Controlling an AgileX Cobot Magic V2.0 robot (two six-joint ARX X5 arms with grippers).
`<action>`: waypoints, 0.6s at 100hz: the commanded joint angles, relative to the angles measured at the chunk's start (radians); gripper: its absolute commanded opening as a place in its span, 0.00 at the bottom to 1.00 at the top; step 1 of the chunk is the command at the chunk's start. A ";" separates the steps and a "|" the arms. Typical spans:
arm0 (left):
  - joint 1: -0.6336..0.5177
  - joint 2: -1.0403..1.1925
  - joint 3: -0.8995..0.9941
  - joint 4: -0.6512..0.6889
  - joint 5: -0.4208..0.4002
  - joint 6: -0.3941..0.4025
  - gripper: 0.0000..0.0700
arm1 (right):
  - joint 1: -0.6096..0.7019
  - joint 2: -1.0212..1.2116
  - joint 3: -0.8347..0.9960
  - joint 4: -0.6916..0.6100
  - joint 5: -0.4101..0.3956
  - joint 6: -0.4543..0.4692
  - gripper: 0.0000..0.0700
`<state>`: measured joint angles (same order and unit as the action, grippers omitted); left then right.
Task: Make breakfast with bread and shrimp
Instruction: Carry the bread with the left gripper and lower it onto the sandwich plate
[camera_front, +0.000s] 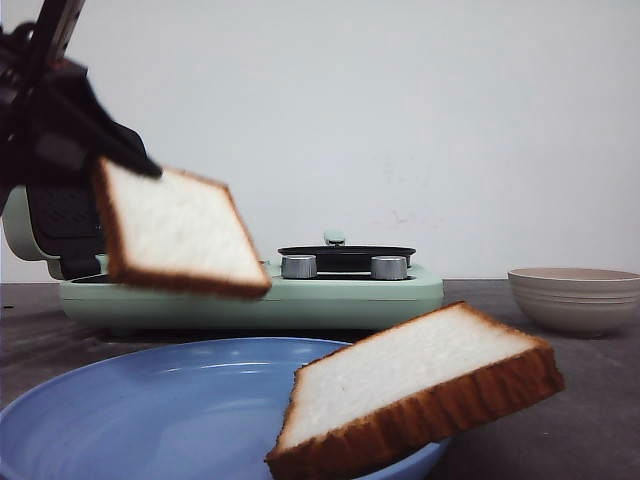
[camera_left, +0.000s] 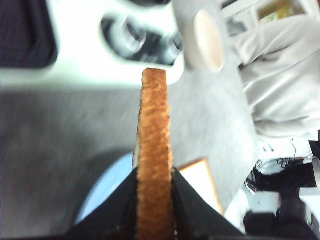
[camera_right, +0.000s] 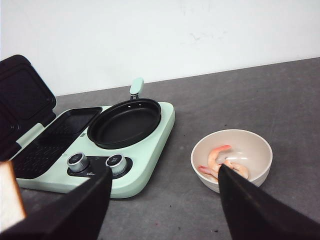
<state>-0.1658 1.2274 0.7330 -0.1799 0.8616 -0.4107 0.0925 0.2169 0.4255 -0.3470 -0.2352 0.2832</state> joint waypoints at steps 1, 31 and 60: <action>0.000 0.002 0.037 0.042 -0.011 -0.024 0.00 | 0.003 0.004 0.014 0.009 0.001 -0.015 0.58; -0.030 0.002 0.215 0.167 -0.256 -0.069 0.00 | 0.003 0.004 0.014 0.008 0.005 -0.030 0.58; -0.059 0.056 0.402 0.172 -0.524 0.020 0.00 | 0.003 0.004 0.014 0.008 0.006 -0.030 0.58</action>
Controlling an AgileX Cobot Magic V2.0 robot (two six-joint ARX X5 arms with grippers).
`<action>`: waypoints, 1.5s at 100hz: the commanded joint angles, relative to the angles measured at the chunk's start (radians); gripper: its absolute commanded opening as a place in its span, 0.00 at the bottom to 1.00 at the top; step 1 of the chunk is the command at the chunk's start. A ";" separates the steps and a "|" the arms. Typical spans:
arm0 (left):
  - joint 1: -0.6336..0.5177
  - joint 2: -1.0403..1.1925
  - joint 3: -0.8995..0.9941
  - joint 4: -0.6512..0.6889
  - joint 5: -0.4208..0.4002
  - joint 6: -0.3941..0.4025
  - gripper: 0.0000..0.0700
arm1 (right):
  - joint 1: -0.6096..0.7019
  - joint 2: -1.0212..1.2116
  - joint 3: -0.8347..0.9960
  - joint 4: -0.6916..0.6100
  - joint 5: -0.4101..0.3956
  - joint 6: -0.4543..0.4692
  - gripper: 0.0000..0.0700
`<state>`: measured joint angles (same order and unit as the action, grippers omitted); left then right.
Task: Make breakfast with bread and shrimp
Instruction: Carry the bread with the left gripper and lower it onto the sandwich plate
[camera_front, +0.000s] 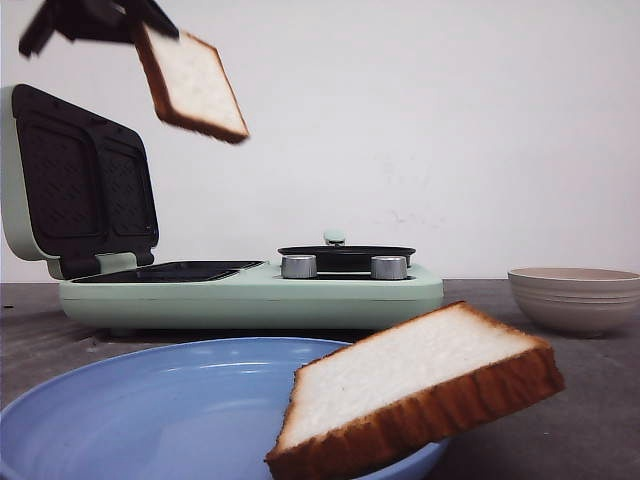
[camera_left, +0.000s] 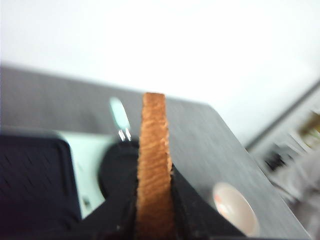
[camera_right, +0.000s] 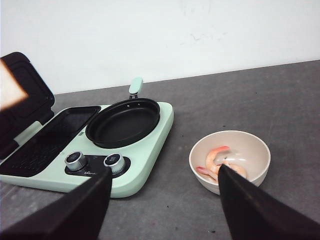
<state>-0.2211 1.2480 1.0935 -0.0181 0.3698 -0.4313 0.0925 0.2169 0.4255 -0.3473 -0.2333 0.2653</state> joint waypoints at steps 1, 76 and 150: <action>-0.004 0.040 0.048 0.010 -0.039 0.045 0.00 | 0.003 0.004 0.014 0.009 0.005 -0.012 0.58; -0.179 0.533 0.488 -0.138 -0.588 0.676 0.00 | 0.003 0.041 0.014 -0.022 0.006 -0.032 0.58; -0.225 0.769 0.489 -0.019 -0.832 1.057 0.00 | 0.003 0.050 0.014 -0.043 0.006 -0.045 0.58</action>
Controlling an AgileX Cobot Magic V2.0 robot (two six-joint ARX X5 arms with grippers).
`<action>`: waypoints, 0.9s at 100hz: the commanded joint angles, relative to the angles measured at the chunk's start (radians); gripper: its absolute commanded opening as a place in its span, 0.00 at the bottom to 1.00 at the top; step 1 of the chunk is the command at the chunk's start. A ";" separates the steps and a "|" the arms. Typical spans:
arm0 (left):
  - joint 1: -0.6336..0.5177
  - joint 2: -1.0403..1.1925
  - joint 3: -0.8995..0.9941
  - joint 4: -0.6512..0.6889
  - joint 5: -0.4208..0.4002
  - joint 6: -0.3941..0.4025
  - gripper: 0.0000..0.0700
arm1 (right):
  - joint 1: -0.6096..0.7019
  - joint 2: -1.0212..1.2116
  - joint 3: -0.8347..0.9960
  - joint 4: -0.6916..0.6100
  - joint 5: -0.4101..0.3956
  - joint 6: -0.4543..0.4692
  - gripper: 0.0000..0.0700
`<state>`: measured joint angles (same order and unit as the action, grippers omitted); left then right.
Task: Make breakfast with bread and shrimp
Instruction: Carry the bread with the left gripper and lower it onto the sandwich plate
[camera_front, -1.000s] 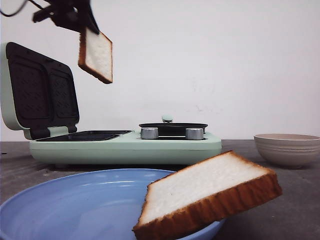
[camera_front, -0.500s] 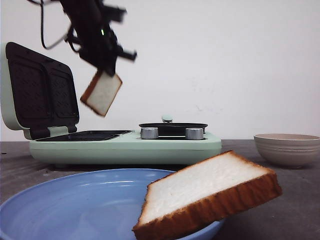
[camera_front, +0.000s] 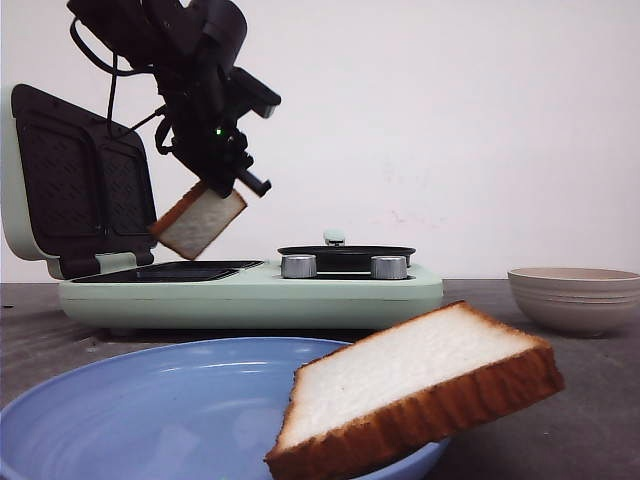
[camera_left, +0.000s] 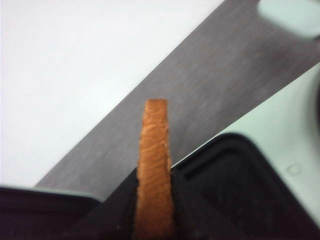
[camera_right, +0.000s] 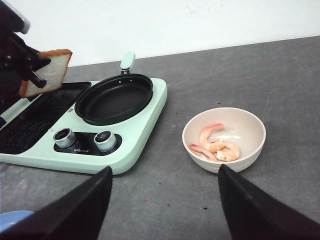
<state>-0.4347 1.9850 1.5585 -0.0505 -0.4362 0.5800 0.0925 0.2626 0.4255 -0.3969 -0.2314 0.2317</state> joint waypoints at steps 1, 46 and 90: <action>-0.012 0.032 0.024 0.013 -0.027 0.048 0.00 | 0.003 0.004 0.014 0.006 0.004 -0.012 0.58; -0.024 0.073 0.024 -0.003 0.007 0.029 0.00 | 0.003 0.004 0.014 -0.002 0.004 -0.012 0.58; -0.024 0.079 0.024 -0.002 0.027 -0.069 0.68 | 0.003 0.004 0.014 -0.002 0.004 -0.012 0.58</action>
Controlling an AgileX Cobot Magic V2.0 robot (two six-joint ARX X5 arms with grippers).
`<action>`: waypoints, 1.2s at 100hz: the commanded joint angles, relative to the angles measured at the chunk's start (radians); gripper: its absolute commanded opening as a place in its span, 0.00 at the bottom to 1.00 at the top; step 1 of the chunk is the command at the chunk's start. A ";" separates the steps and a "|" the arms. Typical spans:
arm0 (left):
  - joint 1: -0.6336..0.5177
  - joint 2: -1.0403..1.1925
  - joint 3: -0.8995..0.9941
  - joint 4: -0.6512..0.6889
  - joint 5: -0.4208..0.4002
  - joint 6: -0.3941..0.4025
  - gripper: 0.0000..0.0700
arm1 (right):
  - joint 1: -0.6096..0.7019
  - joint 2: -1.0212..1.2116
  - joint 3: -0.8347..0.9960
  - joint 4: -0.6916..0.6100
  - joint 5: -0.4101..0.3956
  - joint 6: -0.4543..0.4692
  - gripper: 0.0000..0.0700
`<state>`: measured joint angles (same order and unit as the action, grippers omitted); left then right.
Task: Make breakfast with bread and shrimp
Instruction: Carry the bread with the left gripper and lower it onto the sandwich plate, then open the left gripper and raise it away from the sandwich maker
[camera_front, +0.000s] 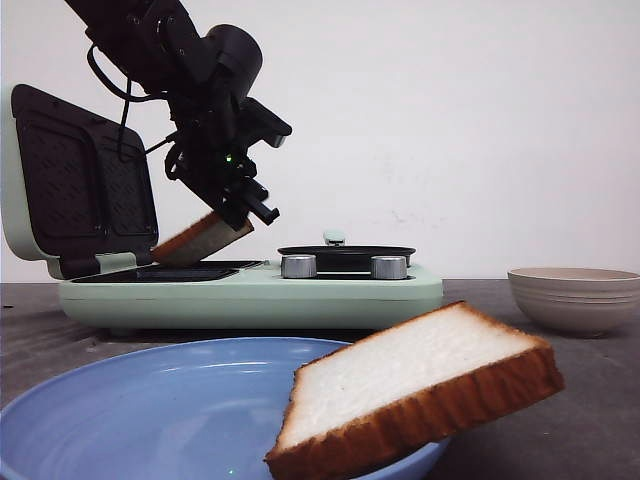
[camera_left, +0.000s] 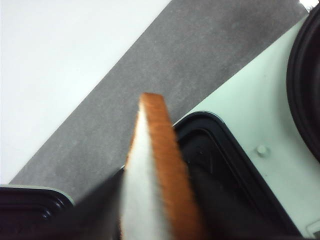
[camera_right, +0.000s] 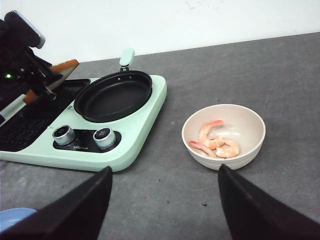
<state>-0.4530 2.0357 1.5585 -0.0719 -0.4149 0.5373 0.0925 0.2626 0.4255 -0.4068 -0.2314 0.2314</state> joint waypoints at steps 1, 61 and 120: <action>-0.005 0.028 0.024 0.021 0.005 -0.028 0.69 | 0.003 0.004 0.014 0.008 0.004 -0.011 0.58; -0.007 -0.011 0.250 -0.128 -0.032 -0.309 0.82 | 0.003 0.004 0.014 -0.026 0.004 -0.011 0.58; -0.014 -0.446 0.294 -0.531 0.084 -0.569 0.02 | 0.003 0.004 0.014 -0.060 0.003 -0.023 0.58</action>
<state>-0.4576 1.6253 1.8233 -0.5591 -0.3344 -0.0109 0.0925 0.2626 0.4255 -0.4706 -0.2317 0.2214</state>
